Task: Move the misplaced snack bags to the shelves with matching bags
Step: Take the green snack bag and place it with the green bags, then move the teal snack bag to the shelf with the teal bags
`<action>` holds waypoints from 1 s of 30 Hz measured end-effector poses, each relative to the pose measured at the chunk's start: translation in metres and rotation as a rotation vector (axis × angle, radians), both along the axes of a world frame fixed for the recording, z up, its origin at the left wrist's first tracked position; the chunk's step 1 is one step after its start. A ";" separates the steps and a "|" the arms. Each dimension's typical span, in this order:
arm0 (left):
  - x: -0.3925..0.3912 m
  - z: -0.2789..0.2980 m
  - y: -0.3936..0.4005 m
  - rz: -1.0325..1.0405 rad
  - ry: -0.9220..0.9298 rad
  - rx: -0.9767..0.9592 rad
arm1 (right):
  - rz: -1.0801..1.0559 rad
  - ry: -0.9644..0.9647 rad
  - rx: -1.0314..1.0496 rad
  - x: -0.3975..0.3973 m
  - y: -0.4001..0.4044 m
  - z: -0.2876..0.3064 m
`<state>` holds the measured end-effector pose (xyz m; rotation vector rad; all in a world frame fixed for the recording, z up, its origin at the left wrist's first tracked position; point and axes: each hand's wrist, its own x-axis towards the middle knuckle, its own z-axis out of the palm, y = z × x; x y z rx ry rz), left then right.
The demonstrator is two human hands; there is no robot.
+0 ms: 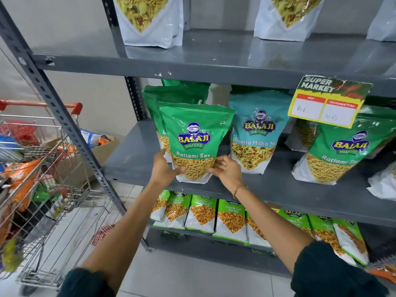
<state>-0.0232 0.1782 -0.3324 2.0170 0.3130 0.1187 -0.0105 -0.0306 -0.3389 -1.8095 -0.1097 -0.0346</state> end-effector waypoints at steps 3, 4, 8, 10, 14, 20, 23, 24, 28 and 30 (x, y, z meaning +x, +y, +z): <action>-0.034 0.021 -0.045 0.212 -0.236 -0.074 | -0.051 0.003 -0.032 -0.005 -0.022 -0.004; -0.043 0.027 -0.064 0.168 -0.277 -0.109 | -0.118 -0.012 -0.044 -0.006 -0.034 -0.007; -0.046 0.027 -0.135 -0.297 -0.251 -0.078 | -0.526 -0.127 -0.056 -0.007 -0.091 -0.012; -0.032 0.015 -0.163 -0.429 -0.168 -0.001 | -0.617 -0.100 -0.062 -0.005 -0.116 -0.013; 0.002 0.012 -0.193 -0.407 0.032 -0.032 | -0.471 0.060 -0.149 0.012 -0.146 -0.018; 0.051 -0.002 -0.185 -0.419 0.121 0.050 | -0.171 0.146 -0.160 0.047 -0.159 -0.021; 0.055 -0.002 -0.182 -0.356 0.053 0.015 | -0.176 0.088 -0.143 0.049 -0.161 -0.021; 0.056 -0.004 -0.181 -0.340 0.032 0.030 | -0.194 0.067 -0.147 0.048 -0.163 -0.022; 0.044 -0.011 -0.182 -0.381 -0.004 0.061 | -0.184 0.079 -0.039 0.027 -0.170 -0.021; 0.032 -0.013 -0.183 -0.381 -0.031 0.069 | -0.175 0.093 -0.002 0.010 -0.174 -0.022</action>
